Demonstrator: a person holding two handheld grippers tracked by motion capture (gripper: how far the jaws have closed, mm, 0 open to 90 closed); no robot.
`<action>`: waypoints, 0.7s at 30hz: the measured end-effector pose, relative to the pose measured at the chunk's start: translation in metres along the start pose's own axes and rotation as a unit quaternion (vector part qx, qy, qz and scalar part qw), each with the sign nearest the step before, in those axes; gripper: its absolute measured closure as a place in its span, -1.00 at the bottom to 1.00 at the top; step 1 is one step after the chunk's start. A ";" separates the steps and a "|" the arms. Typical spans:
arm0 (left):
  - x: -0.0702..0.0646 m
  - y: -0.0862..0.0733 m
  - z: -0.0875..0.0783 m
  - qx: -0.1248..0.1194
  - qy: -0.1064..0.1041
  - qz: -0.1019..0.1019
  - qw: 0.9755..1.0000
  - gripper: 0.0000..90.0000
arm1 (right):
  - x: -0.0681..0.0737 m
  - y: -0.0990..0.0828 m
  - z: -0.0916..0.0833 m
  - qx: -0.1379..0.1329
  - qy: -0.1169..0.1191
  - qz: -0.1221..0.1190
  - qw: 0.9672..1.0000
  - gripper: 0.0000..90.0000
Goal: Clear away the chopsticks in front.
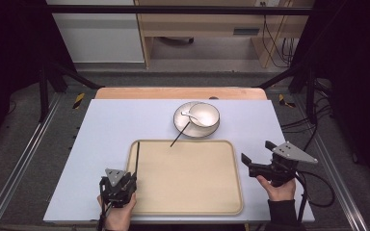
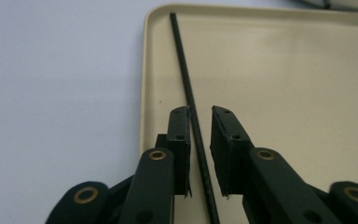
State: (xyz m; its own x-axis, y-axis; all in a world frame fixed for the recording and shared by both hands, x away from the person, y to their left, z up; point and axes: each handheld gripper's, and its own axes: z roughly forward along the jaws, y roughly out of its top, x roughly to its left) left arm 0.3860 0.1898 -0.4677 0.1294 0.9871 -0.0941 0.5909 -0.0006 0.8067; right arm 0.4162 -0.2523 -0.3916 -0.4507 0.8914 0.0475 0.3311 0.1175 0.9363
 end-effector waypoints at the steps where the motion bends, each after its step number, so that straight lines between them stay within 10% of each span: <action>1: 0.000 0.002 -0.001 -0.005 -0.003 0.002 1.000 0.66 | 0.000 0.000 0.000 0.000 0.000 0.000 1.000 -0.92; 10: 0.001 0.033 -0.009 -0.046 -0.057 0.027 0.997 0.31 | -0.001 0.001 -0.002 -0.007 -0.002 0.002 1.000 -0.91; 21: -0.014 0.071 -0.001 -0.094 -0.118 0.094 0.984 -0.18 | -0.002 0.000 -0.003 -0.008 -0.005 0.003 1.000 -0.92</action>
State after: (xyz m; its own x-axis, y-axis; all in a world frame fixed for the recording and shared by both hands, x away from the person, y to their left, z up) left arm 0.4253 0.1756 -0.4088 0.4166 0.9079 -0.0469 0.3836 -0.1288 0.9145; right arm 0.4152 -0.2553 -0.3906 -0.4395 0.8969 0.0499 0.3208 0.1049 0.9413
